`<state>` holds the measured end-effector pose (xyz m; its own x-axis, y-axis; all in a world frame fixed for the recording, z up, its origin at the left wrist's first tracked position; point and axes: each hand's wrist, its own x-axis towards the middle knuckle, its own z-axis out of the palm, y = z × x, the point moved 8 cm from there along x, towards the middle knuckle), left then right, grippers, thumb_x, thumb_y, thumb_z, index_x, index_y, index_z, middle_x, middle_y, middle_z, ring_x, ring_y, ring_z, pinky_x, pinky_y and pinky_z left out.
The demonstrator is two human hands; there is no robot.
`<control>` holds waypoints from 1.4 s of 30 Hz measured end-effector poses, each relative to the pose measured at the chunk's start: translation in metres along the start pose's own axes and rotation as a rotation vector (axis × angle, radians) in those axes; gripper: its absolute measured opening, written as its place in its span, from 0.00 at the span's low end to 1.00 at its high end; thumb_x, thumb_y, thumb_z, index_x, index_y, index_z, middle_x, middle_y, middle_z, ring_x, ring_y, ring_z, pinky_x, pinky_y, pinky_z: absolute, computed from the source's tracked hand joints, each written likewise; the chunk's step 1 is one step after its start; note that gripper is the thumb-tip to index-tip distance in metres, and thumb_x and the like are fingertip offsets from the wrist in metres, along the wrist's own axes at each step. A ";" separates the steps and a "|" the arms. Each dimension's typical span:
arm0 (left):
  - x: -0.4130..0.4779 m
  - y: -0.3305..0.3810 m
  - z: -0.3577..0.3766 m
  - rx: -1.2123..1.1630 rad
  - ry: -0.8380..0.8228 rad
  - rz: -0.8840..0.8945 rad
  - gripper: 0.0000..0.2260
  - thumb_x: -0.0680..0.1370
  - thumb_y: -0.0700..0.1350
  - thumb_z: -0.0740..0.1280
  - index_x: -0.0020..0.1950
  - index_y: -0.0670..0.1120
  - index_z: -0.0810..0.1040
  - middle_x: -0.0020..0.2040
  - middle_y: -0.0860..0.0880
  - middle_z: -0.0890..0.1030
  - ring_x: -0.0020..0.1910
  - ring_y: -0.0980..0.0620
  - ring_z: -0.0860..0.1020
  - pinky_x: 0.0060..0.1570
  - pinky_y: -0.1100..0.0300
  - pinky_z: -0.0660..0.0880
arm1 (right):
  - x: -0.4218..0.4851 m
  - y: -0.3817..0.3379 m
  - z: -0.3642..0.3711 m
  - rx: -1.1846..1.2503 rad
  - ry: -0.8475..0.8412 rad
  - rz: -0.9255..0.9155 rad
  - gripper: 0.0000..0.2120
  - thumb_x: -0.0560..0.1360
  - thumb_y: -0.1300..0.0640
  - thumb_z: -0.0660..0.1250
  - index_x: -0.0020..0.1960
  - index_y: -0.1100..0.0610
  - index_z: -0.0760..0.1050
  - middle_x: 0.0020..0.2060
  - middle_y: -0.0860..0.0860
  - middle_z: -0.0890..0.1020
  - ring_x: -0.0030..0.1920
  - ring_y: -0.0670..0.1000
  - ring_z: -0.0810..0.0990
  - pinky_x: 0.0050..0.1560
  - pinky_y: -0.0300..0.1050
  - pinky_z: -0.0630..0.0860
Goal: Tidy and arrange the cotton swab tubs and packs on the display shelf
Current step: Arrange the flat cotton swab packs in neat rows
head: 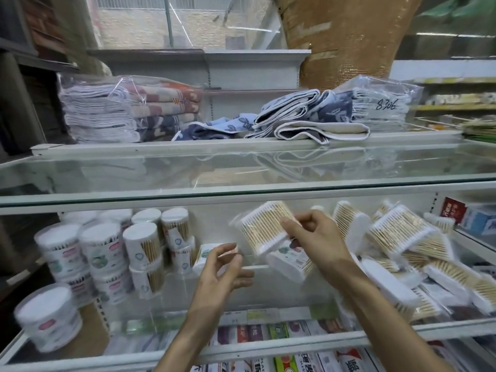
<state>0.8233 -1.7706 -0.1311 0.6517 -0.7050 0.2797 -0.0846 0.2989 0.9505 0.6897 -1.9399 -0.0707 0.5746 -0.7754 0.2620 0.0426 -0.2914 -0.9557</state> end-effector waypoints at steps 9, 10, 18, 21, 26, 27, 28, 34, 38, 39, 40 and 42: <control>0.009 -0.001 -0.017 -0.082 0.149 -0.029 0.15 0.76 0.48 0.70 0.61 0.45 0.76 0.55 0.43 0.83 0.48 0.42 0.85 0.47 0.52 0.81 | -0.021 -0.003 0.029 -0.029 0.018 -0.155 0.12 0.73 0.52 0.76 0.52 0.52 0.76 0.46 0.47 0.83 0.47 0.45 0.83 0.48 0.43 0.80; 0.010 -0.001 -0.015 -0.158 0.118 -0.057 0.16 0.77 0.48 0.69 0.62 0.43 0.76 0.56 0.41 0.82 0.51 0.40 0.84 0.50 0.48 0.80 | -0.027 -0.013 0.034 -0.109 0.024 -0.283 0.13 0.73 0.51 0.76 0.52 0.51 0.75 0.46 0.46 0.82 0.46 0.45 0.81 0.46 0.40 0.79; 0.009 0.007 -0.007 -0.351 -0.013 -0.142 0.18 0.81 0.50 0.61 0.64 0.38 0.78 0.59 0.35 0.81 0.57 0.40 0.80 0.61 0.43 0.75 | -0.058 -0.023 0.088 -0.540 -0.328 -0.814 0.26 0.72 0.44 0.76 0.64 0.56 0.74 0.59 0.47 0.78 0.61 0.41 0.74 0.61 0.39 0.74; 0.011 0.004 -0.019 -0.327 0.043 -0.152 0.18 0.82 0.49 0.60 0.66 0.39 0.76 0.62 0.34 0.79 0.61 0.36 0.78 0.64 0.40 0.70 | -0.052 -0.029 0.073 -0.368 -0.320 -0.748 0.27 0.70 0.45 0.77 0.65 0.52 0.74 0.57 0.43 0.79 0.54 0.41 0.77 0.53 0.33 0.74; 0.012 0.006 -0.035 -0.317 0.100 -0.158 0.20 0.78 0.51 0.63 0.66 0.42 0.76 0.60 0.39 0.83 0.61 0.39 0.80 0.54 0.51 0.81 | -0.032 -0.027 0.053 -0.389 -0.365 -0.567 0.38 0.66 0.43 0.79 0.71 0.39 0.65 0.64 0.28 0.67 0.61 0.37 0.69 0.56 0.27 0.67; 0.012 0.006 -0.035 -0.328 0.092 -0.168 0.20 0.77 0.52 0.64 0.65 0.43 0.76 0.59 0.40 0.83 0.59 0.41 0.82 0.50 0.55 0.82 | -0.031 -0.024 0.054 -0.419 -0.412 -0.548 0.40 0.66 0.42 0.79 0.72 0.36 0.62 0.65 0.24 0.63 0.62 0.33 0.66 0.56 0.25 0.66; 0.011 0.006 -0.034 -0.336 0.079 -0.177 0.20 0.76 0.52 0.63 0.64 0.43 0.77 0.57 0.40 0.84 0.56 0.43 0.83 0.46 0.57 0.83 | -0.031 -0.021 0.055 -0.448 -0.449 -0.534 0.42 0.66 0.42 0.79 0.73 0.34 0.60 0.66 0.22 0.60 0.62 0.31 0.64 0.57 0.24 0.65; 0.009 0.004 -0.033 -0.322 0.062 -0.196 0.21 0.77 0.52 0.62 0.64 0.42 0.77 0.56 0.39 0.84 0.53 0.44 0.85 0.41 0.58 0.82 | -0.032 -0.014 0.059 -0.489 -0.497 -0.483 0.42 0.68 0.41 0.77 0.75 0.33 0.57 0.71 0.30 0.61 0.65 0.33 0.64 0.59 0.24 0.64; 0.008 0.006 -0.038 -0.200 0.058 -0.190 0.21 0.79 0.54 0.61 0.65 0.41 0.77 0.57 0.39 0.84 0.57 0.41 0.83 0.51 0.51 0.82 | -0.034 -0.008 0.066 -0.531 -0.520 -0.516 0.38 0.70 0.43 0.76 0.76 0.42 0.62 0.68 0.34 0.67 0.69 0.40 0.65 0.64 0.32 0.66; 0.005 0.006 -0.039 -0.142 0.055 -0.184 0.21 0.80 0.54 0.61 0.65 0.41 0.77 0.57 0.39 0.84 0.56 0.41 0.83 0.54 0.47 0.81 | -0.035 -0.003 0.069 -0.556 -0.532 -0.499 0.38 0.71 0.42 0.75 0.75 0.43 0.62 0.66 0.35 0.67 0.69 0.39 0.65 0.66 0.35 0.66; 0.003 0.006 -0.041 -0.070 0.053 -0.174 0.20 0.80 0.54 0.61 0.64 0.42 0.77 0.56 0.40 0.84 0.55 0.42 0.84 0.54 0.46 0.81 | -0.035 0.003 0.072 -0.587 -0.552 -0.475 0.38 0.70 0.41 0.75 0.75 0.43 0.62 0.66 0.36 0.68 0.68 0.38 0.65 0.67 0.37 0.66; -0.004 0.003 -0.050 0.089 0.087 -0.143 0.17 0.79 0.53 0.62 0.64 0.45 0.75 0.55 0.43 0.84 0.50 0.49 0.85 0.46 0.54 0.82 | -0.038 0.019 0.081 -0.649 -0.600 -0.424 0.38 0.70 0.39 0.73 0.75 0.43 0.61 0.67 0.39 0.69 0.66 0.38 0.67 0.69 0.43 0.68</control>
<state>0.8582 -1.7344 -0.1360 0.7244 -0.6767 0.1317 -0.0502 0.1388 0.9891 0.7349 -1.8705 -0.1096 0.9431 -0.1741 0.2834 -0.0130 -0.8707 -0.4917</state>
